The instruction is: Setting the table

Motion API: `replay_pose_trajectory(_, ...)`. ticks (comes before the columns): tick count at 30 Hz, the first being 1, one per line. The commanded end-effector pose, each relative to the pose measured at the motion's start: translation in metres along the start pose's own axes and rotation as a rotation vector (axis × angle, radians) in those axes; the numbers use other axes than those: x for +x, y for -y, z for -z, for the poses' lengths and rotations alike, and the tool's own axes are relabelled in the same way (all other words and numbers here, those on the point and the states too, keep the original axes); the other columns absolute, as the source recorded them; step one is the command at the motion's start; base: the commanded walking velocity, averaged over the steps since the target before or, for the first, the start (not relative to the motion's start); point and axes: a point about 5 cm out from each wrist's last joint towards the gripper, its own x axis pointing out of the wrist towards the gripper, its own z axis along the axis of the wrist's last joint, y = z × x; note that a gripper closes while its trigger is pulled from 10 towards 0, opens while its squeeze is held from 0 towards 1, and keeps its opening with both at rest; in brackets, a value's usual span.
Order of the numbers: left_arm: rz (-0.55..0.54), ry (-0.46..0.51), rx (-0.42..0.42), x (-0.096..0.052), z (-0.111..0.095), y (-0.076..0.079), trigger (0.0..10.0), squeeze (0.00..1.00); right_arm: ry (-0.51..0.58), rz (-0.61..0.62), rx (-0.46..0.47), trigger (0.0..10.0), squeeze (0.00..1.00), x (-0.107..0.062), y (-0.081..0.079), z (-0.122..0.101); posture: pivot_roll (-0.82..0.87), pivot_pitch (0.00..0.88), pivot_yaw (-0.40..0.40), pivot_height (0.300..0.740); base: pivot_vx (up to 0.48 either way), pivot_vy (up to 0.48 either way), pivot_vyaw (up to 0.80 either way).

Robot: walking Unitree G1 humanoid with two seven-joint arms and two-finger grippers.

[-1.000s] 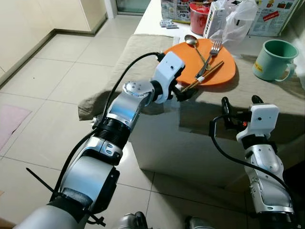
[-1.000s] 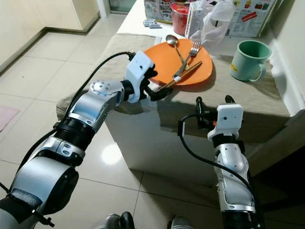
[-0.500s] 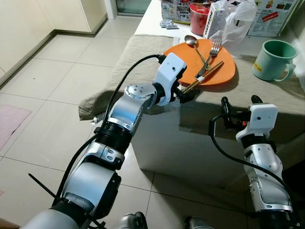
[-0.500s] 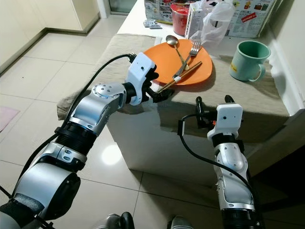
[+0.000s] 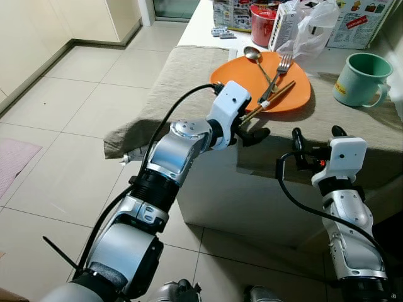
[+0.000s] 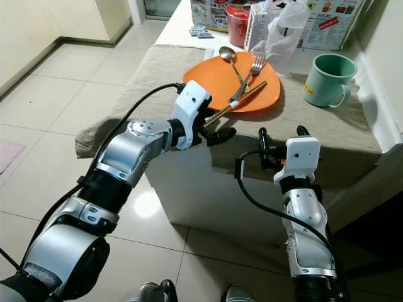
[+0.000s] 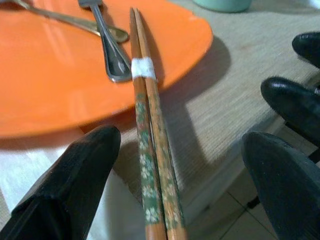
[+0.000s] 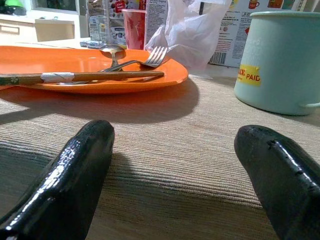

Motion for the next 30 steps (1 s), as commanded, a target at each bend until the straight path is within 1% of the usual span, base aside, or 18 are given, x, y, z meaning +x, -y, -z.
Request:
replay_pose_trajectory(1, -0.014, -0.015, -0.002, -0.001, 0.002, 0.0, 10.0, 0.0, -0.147, -0.014, -0.002, 10.0, 0.0, -0.011, -0.003, 0.027, -0.19, 0.127, 0.093, 0.74, 0.0, 0.0, 0.0)
replay_pose_trajectory(2, -0.023, -0.023, -0.01, -0.001, 0.003, -0.001, 9.5, 0.0, -0.147, -0.014, -0.002, 10.0, 0.0, -0.011, -0.003, 0.027, -0.19, 0.127, 0.094, 0.74, 0.0, 0.0, 0.0)
replay_pose_trajectory(3, -0.03, -0.028, -0.015, -0.001, 0.004, -0.002, 9.5, 0.0, -0.147, -0.014, -0.002, 10.0, 0.0, -0.011, -0.003, 0.027, -0.19, 0.127, 0.094, 0.74, 0.0, 0.0, 0.0)
replay_pose_trajectory(4, -0.035, -0.031, -0.01, -0.001, 0.004, -0.003, 0.0, 0.0, -0.148, -0.014, -0.002, 10.0, 0.0, -0.012, -0.003, 0.027, -0.19, 0.128, 0.095, 0.74, 0.0, 0.0, 0.0)
replay_pose_trajectory(11, -0.05, -0.033, -0.011, -0.003, 0.003, -0.008, 0.0, 0.0, -0.151, -0.015, -0.002, 10.0, 0.0, -0.012, -0.002, 0.028, -0.19, 0.129, 0.094, 0.74, 0.0, 0.0, 0.0)
replay_pose_trajectory(14, -0.046, -0.031, 0.021, -0.004, 0.001, -0.007, 0.0, 0.0, -0.153, -0.014, -0.004, 10.0, 0.0, -0.012, -0.002, 0.028, -0.19, 0.128, 0.093, 0.74, 0.0, 0.0, 0.0)
replay_pose_trajectory(18, -0.04, -0.025, 0.03, -0.004, 0.0, -0.007, 0.0, 0.0, -0.154, -0.014, -0.005, 10.0, 0.0, -0.012, -0.002, 0.029, -0.19, 0.128, 0.093, 0.74, 0.0, 0.0, 0.0)
replay_pose_trajectory(23, -0.045, -0.017, 0.045, -0.004, -0.004, -0.01, 0.0, 0.0, -0.154, -0.012, -0.005, 10.0, 0.0, -0.012, -0.002, 0.029, -0.19, 0.126, 0.093, 0.74, 0.0, 0.0, 0.0)
replay_pose_trajectory(30, -0.019, -0.014, 0.053, -0.004, -0.006, -0.009, 0.0, 0.0, -0.155, -0.011, -0.005, 10.0, 0.0, -0.012, -0.001, 0.029, -0.2, 0.125, 0.095, 0.74, 0.0, 0.0, 0.0)
